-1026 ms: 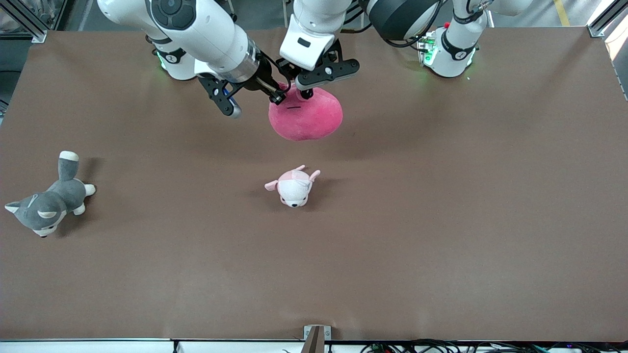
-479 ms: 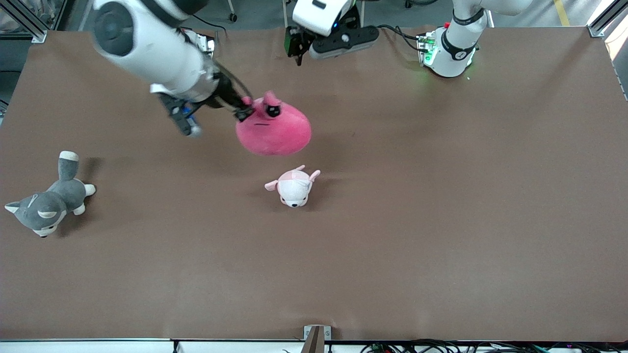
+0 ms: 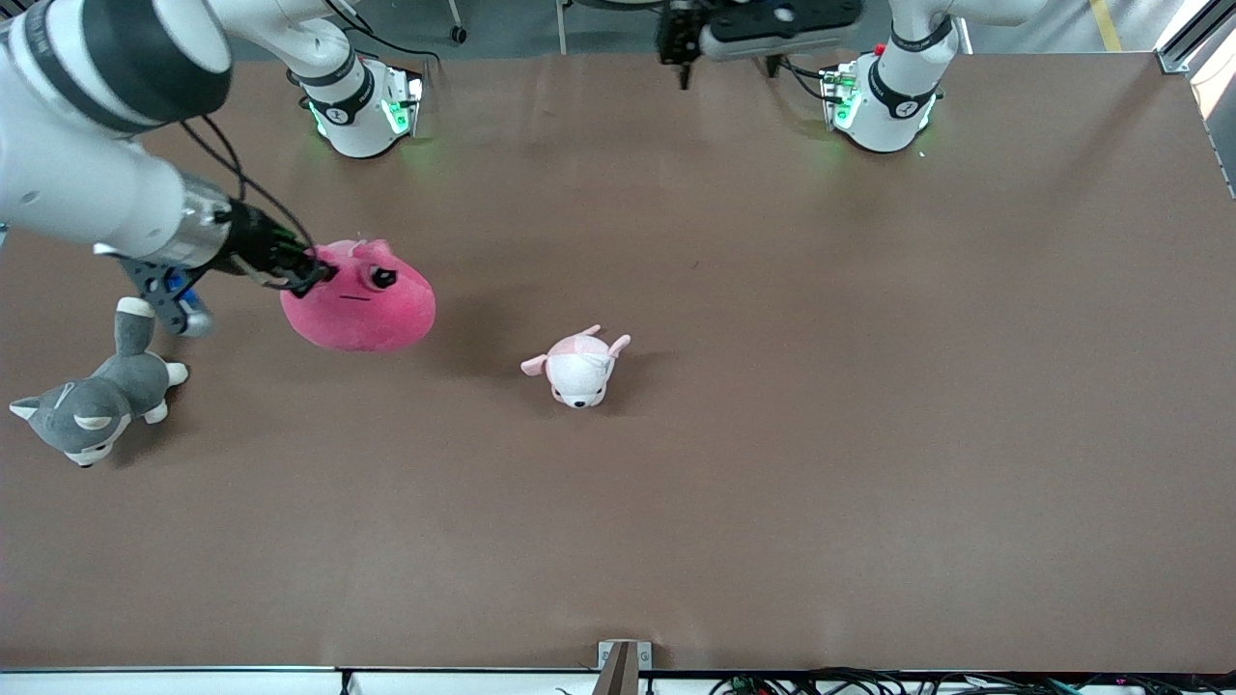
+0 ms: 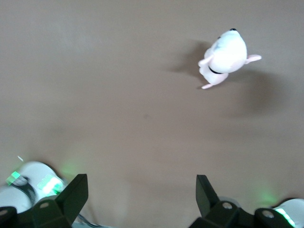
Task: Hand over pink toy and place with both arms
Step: 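Open the left gripper while the right gripper pulls the plush away, then lower the pink plush beside the grey cat and open the right gripper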
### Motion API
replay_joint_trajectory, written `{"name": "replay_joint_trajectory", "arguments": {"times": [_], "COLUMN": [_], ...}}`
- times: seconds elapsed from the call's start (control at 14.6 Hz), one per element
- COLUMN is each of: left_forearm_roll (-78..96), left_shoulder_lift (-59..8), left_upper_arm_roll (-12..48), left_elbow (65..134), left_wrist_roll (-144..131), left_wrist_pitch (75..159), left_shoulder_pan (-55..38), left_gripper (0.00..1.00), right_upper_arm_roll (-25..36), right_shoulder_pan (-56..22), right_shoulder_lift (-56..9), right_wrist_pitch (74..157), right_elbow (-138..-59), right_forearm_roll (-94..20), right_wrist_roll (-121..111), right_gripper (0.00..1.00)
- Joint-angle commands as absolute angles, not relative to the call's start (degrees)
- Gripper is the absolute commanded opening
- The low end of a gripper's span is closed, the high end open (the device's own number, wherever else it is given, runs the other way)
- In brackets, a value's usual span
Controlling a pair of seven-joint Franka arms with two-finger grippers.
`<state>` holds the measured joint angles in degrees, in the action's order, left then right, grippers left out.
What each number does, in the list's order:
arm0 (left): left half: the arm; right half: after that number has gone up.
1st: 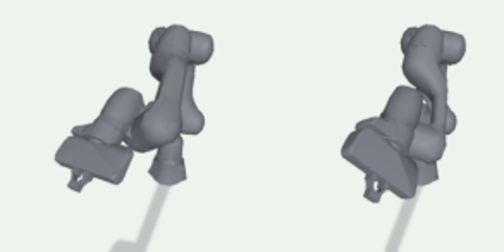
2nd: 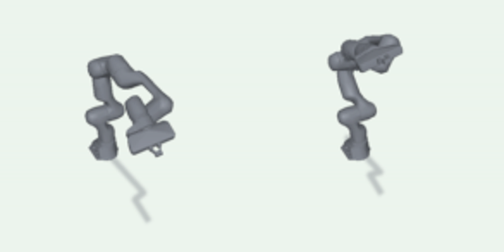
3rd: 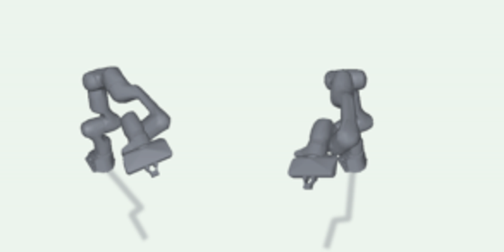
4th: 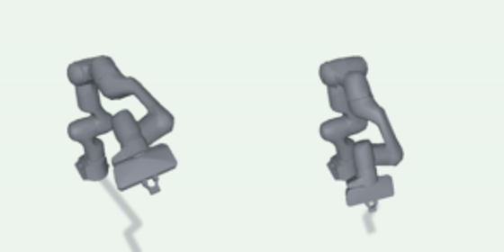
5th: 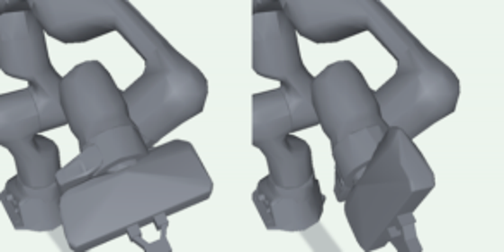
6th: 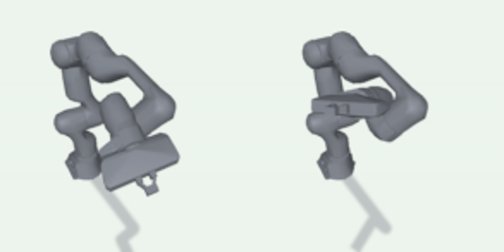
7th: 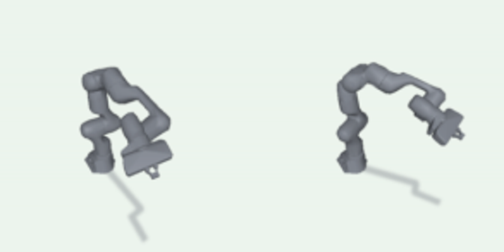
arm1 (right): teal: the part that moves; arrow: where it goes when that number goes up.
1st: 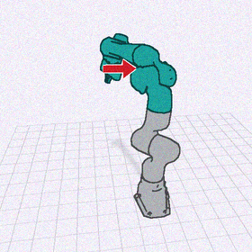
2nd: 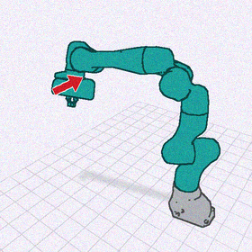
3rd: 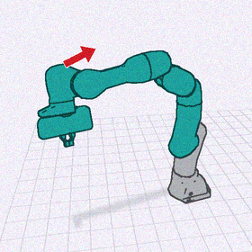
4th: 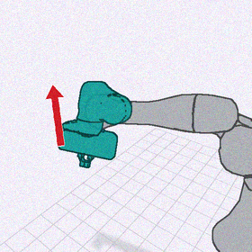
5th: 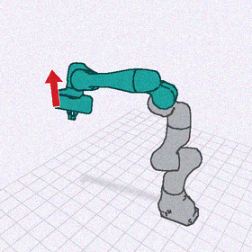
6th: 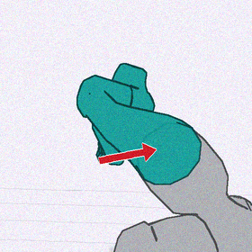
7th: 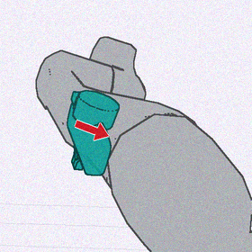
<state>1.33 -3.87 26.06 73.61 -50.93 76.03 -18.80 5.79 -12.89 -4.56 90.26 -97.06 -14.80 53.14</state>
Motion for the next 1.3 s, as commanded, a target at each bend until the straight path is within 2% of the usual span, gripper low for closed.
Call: {"name": "replay_joint_trajectory", "arguments": {"times": [0.0,0.27,0.48,0.68,0.82,0.89,0.96,1.03,1.09,1.16,1.23], "left_forearm_roll": [1.1,0.9,0.9,0.7,0.0,0.0,0.0,-0.1,-0.5,-1.0,-1.0], "left_shoulder_lift": [3.7,3.5,3.5,3.2,2.7,2.4,1.5,0.5,0.3,0.2,0.2], "left_upper_arm_roll": [26.3,26.2,26.1,26.1,26.1,26.1,26.1,26.1,26.1,26.1,26.1], "left_elbow": [81.3,82.7,86.4,91.2,93.8,94.4,94.4,94.3,94.0,93.9,93.8], "left_wrist_roll": [-36.7,-26.5,-14.1,-9.9,-7.1,-6.3,-5.4,-4.6,-4.6,-4.5,-4.5], "left_wrist_pitch": [76.3,78.1,81.9,88.0,90.6,91.1,91.4,91.6,91.6,91.6,91.6], "left_shoulder_pan": [-10.4,-1.2,6.4,9.8,11.6,12.7,13.6,14.0,14.0,14.0,14.1], "left_gripper": [1.00,1.00,1.00,1.00,1.00,1.00,1.00,1.00,1.00,1.00,1.00], "right_upper_arm_roll": [4.6,4.5,4.4,4.4,4.4,4.4,4.4,4.4,4.4,4.4,4.5], "right_shoulder_pan": [-6.6,-4.4,-4.9,-5.0,-5.1,-5.1,-4.7,-4.4,-4.4,-4.3,-4.2], "right_shoulder_lift": [-3.5,-6.3,-9.8,-12.9,-15.2,-16.2,-17.5,-18.6,-19.2,-19.2,-19.2], "right_wrist_pitch": [95.3,102.7,104.8,105.6,106.4,107.7,108.7,109.1,109.4,109.5,109.3], "right_elbow": [-103.0,-107.9,-107.9,-107.9,-107.8,-107.8,-107.6,-107.1,-106.4,-105.8,-104.8], "right_forearm_roll": [-14.7,-14.9,-14.9,-14.9,-14.9,-14.9,-14.9,-15.0,-14.9,-14.9,-14.7], "right_wrist_roll": [44.5,39.8,39.7,38.1,37.5,37.4,37.4,37.3,36.7,34.7,32.6], "right_gripper": [0.01,0.01,0.03,0.04,0.10,0.17,0.35,0.66,0.88,1.00,1.00]}}
